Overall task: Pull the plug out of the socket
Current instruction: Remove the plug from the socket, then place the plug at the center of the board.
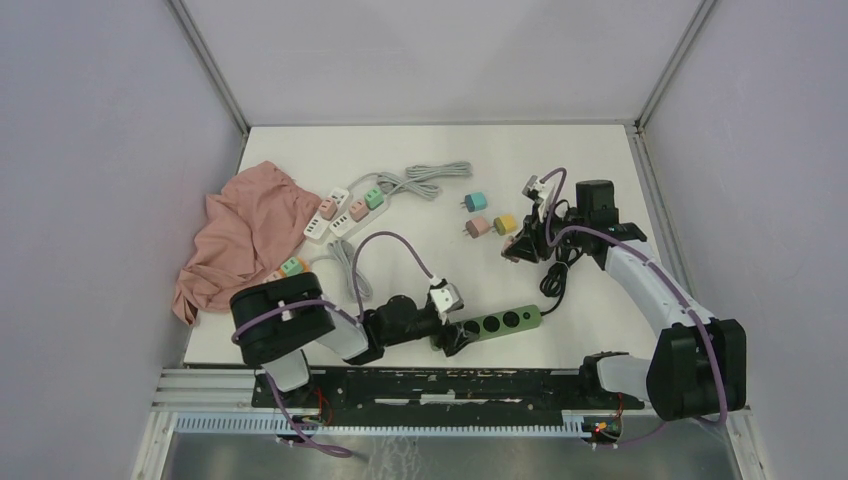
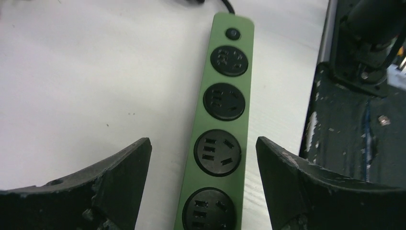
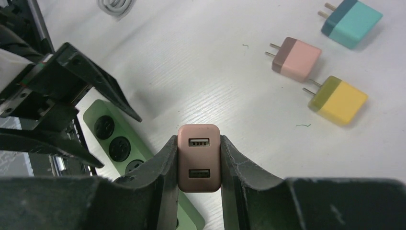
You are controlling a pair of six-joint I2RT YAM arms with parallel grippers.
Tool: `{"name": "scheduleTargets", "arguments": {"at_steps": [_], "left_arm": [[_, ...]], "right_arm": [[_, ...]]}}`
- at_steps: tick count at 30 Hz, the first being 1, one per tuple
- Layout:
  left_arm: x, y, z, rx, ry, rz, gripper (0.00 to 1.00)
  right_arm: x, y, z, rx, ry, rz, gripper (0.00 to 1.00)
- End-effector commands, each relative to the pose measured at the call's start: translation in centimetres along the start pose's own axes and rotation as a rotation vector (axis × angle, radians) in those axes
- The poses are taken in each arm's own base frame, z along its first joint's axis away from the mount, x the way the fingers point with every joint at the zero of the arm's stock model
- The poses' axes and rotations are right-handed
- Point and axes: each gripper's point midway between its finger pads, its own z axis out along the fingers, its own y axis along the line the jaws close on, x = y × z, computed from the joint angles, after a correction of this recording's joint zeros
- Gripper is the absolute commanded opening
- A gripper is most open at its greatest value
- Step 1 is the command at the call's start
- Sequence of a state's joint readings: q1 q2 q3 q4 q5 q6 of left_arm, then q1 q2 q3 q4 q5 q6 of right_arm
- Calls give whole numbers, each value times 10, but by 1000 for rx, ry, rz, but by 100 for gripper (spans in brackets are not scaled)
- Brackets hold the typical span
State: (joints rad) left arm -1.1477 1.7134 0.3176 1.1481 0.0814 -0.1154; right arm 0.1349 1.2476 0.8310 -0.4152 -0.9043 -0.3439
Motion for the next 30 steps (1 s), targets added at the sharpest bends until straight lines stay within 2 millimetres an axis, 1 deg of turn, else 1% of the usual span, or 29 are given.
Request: {"name": "scheduleTargets", "arguments": {"at_steps": [1, 4, 6, 7, 10, 12, 15, 18, 21, 23, 27, 30], "left_arm": [[-44, -3, -6, -14, -96, -61, 87], [-55, -5, -10, -21, -93, -91, 87], [-64, -5, -15, -30, -108, -108, 87], [-68, -4, -17, -35, -118, -115, 87], [-77, -1, -25, -63, -140, -151, 87], [-81, 0, -28, -71, -143, -160, 87], [-83, 2, -33, -85, -145, -164, 87], [-83, 6, -39, -109, -155, -168, 87], [-84, 10, -45, -132, -171, -173, 87], [-84, 12, -47, -139, -175, -173, 87], [-86, 12, -47, -140, -180, -172, 87], [-87, 12, -46, -140, -180, -172, 87]], "right_arm": [[-34, -28, 0, 129, -90, 61, 3], [-51, -51, 4, 203, -128, 136, 5], [-61, -65, 10, 220, -136, 182, 5], [-69, -74, 13, 237, -150, 205, 6], [-78, -105, 25, 303, -184, 300, 8], [-79, -129, 37, 343, -200, 356, 8], [-80, -152, 56, 365, -190, 436, 10], [-69, -166, 75, 369, -139, 488, 13], [-58, -177, 88, 381, -112, 531, 17], [-50, -182, 93, 388, -91, 548, 22], [-39, -188, 100, 388, -54, 567, 37], [-38, -187, 99, 382, -41, 552, 50]]}}
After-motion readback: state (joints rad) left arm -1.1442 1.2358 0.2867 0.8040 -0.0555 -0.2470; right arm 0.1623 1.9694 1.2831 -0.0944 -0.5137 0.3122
